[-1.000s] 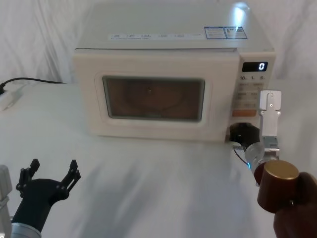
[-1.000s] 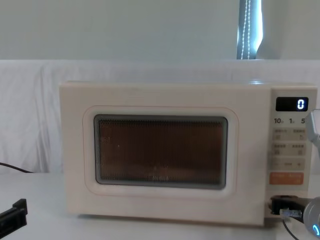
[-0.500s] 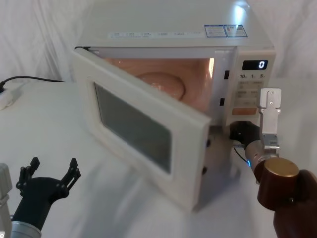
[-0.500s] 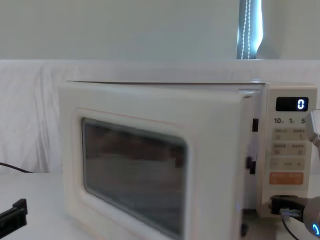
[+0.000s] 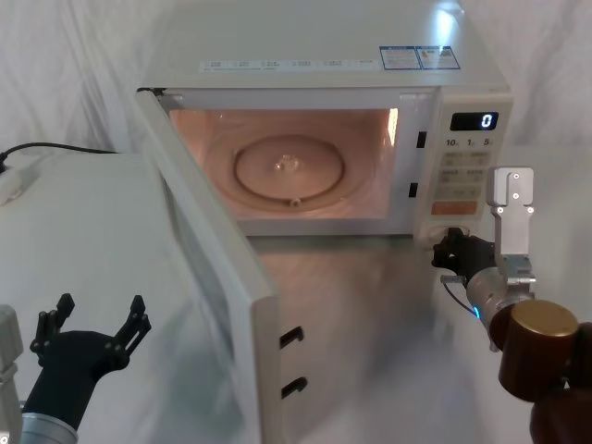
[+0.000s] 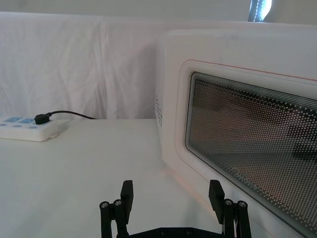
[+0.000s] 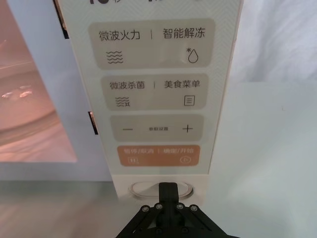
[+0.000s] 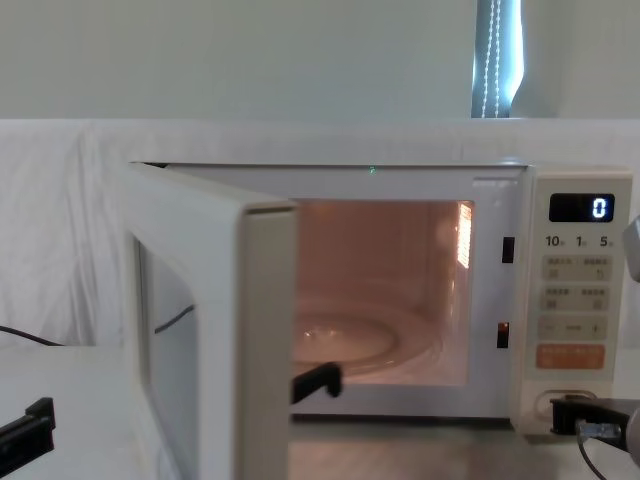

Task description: Press the button to open the microwave door with one hand; close the microwave door with the other hand.

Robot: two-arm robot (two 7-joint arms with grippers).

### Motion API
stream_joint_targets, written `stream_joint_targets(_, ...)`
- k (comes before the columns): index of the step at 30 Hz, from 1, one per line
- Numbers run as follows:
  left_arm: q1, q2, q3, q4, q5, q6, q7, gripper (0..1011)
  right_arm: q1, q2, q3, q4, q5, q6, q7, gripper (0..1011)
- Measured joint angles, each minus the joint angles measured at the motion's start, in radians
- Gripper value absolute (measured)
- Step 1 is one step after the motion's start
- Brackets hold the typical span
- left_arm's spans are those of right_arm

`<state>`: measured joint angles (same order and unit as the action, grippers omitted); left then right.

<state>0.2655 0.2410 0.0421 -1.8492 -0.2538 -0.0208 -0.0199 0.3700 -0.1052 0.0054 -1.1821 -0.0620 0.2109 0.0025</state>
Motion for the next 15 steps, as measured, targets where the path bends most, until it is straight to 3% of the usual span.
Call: stream_joint_targets(15, 0.000, 0.000, 0.000, 0.000, 0.000, 0.000, 0.000, 1001, -0.091, 0.040, -0.037, -0.156, 0.029, 0.058, 0.075, 0)
